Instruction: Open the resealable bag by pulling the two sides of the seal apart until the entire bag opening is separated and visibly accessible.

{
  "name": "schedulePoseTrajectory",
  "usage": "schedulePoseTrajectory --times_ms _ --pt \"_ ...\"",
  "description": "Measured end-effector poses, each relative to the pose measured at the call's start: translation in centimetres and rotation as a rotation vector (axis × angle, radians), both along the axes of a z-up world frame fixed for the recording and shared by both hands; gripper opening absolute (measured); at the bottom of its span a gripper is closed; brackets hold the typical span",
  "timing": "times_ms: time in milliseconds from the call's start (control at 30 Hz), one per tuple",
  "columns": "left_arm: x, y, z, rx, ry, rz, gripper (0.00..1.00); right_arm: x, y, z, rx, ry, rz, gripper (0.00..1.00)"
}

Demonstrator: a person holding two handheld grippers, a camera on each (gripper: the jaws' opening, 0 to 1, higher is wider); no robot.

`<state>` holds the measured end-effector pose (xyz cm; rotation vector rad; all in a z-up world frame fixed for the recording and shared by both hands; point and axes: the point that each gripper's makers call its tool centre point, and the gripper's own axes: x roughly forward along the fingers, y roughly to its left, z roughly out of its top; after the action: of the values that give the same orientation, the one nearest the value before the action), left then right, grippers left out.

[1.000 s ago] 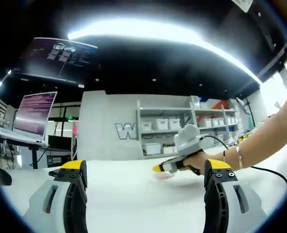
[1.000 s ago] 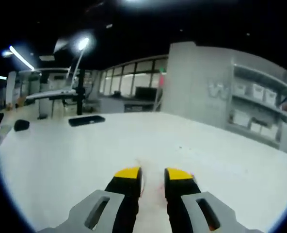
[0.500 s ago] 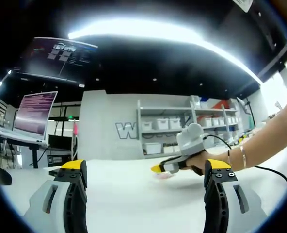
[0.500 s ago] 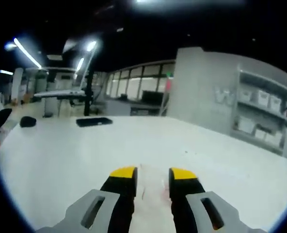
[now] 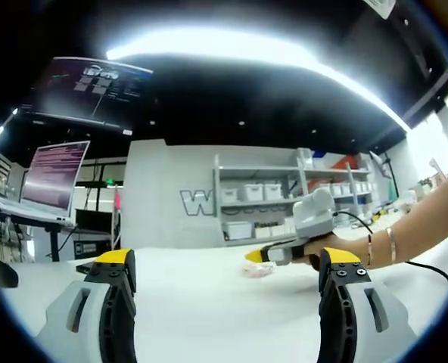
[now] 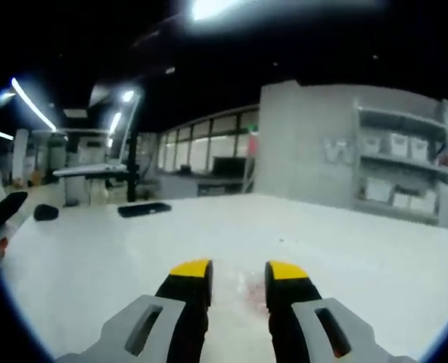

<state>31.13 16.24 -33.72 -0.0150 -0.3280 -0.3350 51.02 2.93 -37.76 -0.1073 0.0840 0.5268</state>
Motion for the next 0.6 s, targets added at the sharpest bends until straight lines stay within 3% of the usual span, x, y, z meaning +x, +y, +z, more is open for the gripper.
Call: schedulePoseTrajectory --times_ms 100,267,467,600 --pt "-0.04 0.00 -0.01 0.000 0.001 0.001 0.99 -0.06 -0.10 0.15 0.003 -0.007 -0.001 0.28" --pt "-0.08 -0.02 -0.03 0.001 0.001 0.002 0.99 0.06 -0.19 0.00 0.009 -0.005 -0.013 0.43" --pt "-0.13 -0.04 -0.03 0.000 0.001 0.002 0.99 0.40 -0.55 -0.32 0.021 0.001 -0.046 0.67" --pt "-0.15 -0.04 -0.05 -0.002 0.003 0.003 0.99 0.66 -0.87 -0.52 0.045 0.009 -0.067 0.89"
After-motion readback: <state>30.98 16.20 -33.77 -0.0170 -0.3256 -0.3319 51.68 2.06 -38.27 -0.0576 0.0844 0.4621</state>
